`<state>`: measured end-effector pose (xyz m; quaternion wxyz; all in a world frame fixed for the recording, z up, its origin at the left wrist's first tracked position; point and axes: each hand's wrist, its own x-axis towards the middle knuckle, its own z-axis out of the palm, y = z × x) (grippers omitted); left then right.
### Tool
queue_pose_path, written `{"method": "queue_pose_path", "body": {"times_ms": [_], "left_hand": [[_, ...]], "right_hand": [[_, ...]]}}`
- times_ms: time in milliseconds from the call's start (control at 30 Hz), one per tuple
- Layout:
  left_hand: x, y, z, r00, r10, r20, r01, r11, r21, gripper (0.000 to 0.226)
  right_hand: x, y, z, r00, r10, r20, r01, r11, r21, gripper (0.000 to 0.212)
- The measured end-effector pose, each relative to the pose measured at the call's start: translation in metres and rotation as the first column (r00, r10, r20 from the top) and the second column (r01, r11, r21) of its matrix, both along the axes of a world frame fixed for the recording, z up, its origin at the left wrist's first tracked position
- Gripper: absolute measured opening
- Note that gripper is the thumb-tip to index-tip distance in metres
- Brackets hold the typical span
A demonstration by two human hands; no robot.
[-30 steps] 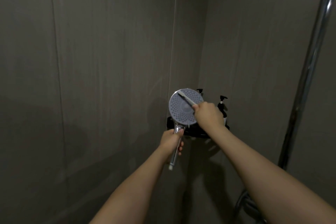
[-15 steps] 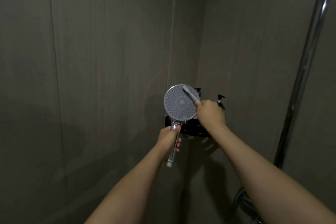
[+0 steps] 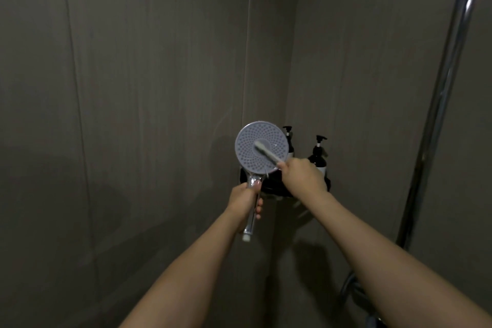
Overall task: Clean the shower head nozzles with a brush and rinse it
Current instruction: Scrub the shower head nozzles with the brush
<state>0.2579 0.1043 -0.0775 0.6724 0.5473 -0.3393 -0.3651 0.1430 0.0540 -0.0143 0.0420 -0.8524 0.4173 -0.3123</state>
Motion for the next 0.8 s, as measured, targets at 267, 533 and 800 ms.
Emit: {"method": "queue_pose_path", "body": {"times_ms": [267,533,800], "left_hand": [[0.007,-0.001,-0.001,0.998,0.043,-0.048,-0.043,0.999,-0.009,0.026],[0.003,-0.005,0.0,0.999,0.017,-0.045,-0.017,1.0,0.003,0.024],[0.009,-0.004,-0.006,0.998,0.028,-0.058,-0.028,1.0,0.014,0.025]], "right_hand": [[-0.016,-0.008,-0.015,0.996,-0.005,-0.087,0.007,1.0,0.026,0.038],[-0.022,-0.017,-0.024,0.998,-0.06,-0.012,0.059,0.998,-0.038,0.04],[-0.03,-0.025,-0.027,1.0,-0.014,-0.027,0.016,0.998,0.059,0.038]]}}
